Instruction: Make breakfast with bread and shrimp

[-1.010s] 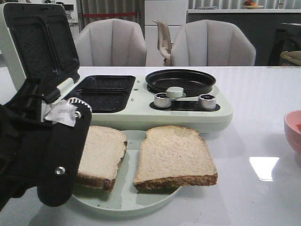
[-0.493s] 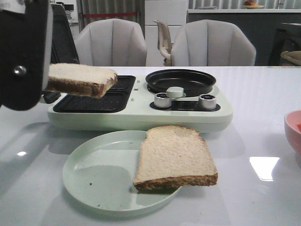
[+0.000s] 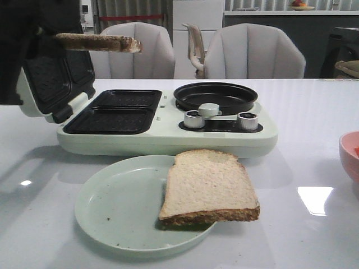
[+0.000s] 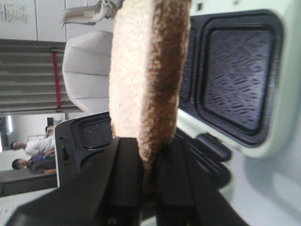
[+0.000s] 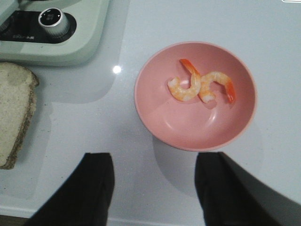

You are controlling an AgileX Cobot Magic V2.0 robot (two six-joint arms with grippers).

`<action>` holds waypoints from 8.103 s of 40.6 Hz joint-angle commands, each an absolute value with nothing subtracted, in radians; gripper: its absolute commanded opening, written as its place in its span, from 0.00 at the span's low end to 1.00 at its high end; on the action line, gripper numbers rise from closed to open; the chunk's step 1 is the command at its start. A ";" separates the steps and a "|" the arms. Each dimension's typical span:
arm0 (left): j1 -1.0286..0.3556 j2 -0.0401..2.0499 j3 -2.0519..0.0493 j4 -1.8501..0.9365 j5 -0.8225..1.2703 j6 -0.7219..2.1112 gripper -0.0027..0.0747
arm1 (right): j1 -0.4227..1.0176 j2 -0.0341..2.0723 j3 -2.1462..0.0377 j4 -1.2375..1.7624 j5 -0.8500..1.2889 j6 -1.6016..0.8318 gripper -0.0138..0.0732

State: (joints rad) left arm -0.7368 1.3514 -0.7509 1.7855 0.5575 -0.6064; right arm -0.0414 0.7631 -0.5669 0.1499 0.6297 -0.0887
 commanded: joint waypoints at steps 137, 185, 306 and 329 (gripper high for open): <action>-0.714 0.979 -0.787 0.098 0.802 -0.106 0.72 | -0.022 0.910 -0.595 0.525 0.677 -0.167 0.73; -0.714 0.906 -0.787 0.106 0.802 -0.106 0.72 | 0.272 1.687 -0.904 0.902 0.603 -0.424 0.36; -0.714 0.906 -0.787 0.169 0.743 -0.106 0.72 | 0.418 1.302 -1.250 0.040 0.810 -0.010 0.68; -0.714 0.913 -0.922 0.137 0.878 -0.106 0.70 | 0.418 0.952 -0.814 0.044 0.667 -0.009 0.68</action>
State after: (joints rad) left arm -0.7080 0.9166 -0.8410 0.1364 0.8820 -0.1074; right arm 0.4240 0.9718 -0.7899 0.0495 0.7299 -0.0094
